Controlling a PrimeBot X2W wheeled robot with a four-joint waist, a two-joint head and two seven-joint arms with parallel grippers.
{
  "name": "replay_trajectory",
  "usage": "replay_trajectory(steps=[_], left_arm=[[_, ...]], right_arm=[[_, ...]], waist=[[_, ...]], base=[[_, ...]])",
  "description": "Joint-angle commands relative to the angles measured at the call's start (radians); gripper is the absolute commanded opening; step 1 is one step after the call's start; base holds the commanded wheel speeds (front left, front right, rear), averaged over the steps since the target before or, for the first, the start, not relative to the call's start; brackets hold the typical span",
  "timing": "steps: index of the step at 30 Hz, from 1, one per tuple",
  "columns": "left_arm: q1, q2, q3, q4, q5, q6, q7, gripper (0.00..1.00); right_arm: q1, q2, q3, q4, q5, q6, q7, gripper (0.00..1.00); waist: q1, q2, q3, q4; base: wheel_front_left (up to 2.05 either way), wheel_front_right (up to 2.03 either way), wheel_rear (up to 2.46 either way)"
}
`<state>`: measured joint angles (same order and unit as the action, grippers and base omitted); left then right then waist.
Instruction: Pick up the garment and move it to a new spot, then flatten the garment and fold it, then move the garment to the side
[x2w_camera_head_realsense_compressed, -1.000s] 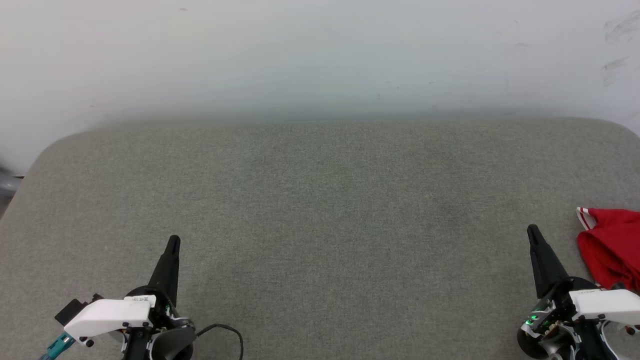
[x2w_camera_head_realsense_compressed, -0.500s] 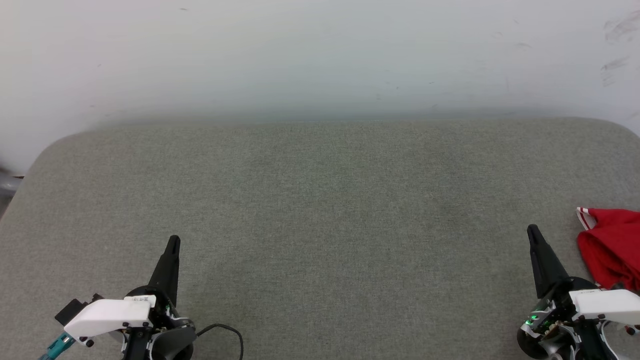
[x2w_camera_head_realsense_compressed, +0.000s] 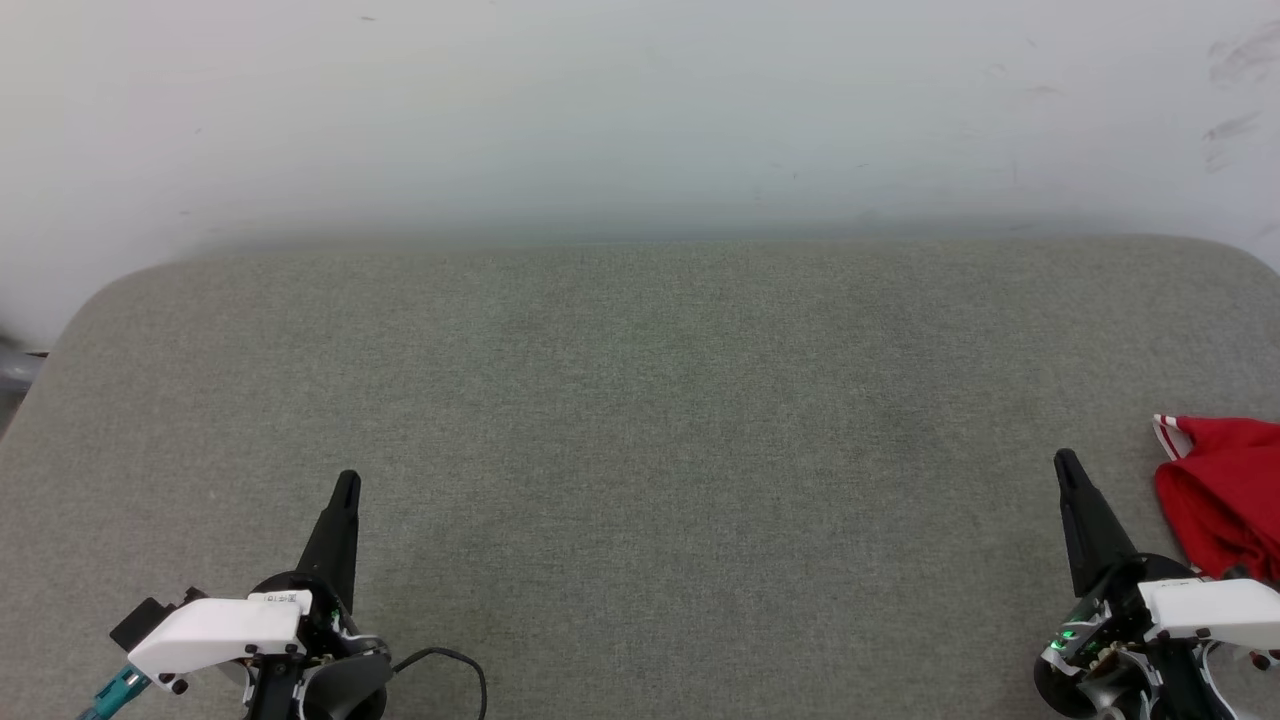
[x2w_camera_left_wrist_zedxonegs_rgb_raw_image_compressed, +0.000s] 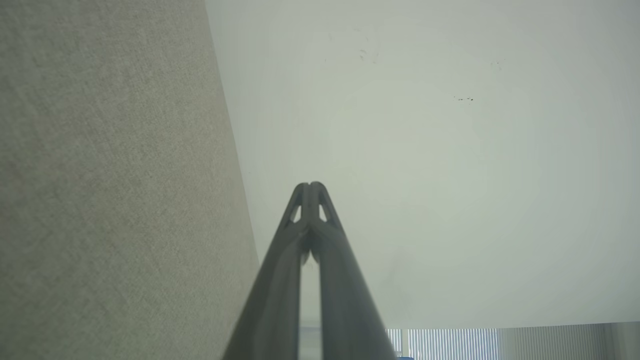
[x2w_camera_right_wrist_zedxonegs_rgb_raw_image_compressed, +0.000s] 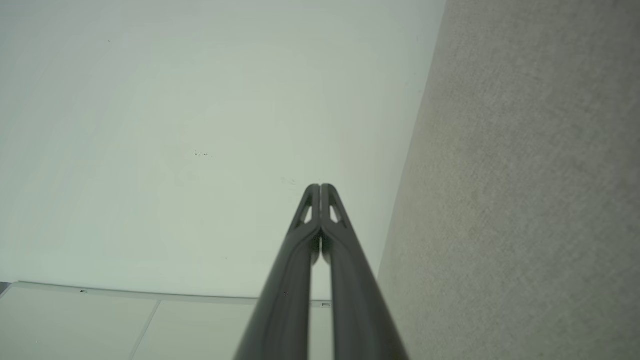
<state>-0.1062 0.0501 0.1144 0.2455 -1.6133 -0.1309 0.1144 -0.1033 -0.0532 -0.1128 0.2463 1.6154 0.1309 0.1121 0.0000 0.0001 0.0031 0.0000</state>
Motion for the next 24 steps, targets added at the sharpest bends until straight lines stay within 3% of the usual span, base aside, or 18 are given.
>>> replay_trajectory(steps=[1, 24], left_arm=[[-0.006, -0.002, 0.002, 0.000, 0.000, -0.002, 0.003, 0.00], [-0.006, -0.002, 0.002, 0.000, 0.000, -0.002, 0.003, 0.00]], right_arm=[[-0.013, 0.003, -0.001, 0.001, -0.005, 0.000, 0.003, 0.00], [-0.013, 0.004, -0.002, 0.001, -0.005, 0.000, 0.003, 0.00]], waist=[[0.0000, -0.0001, 0.000, 0.000], [0.0000, -0.0001, 0.000, 0.000]], base=[[0.00, 0.00, 0.00], [0.00, 0.00, 0.00]])
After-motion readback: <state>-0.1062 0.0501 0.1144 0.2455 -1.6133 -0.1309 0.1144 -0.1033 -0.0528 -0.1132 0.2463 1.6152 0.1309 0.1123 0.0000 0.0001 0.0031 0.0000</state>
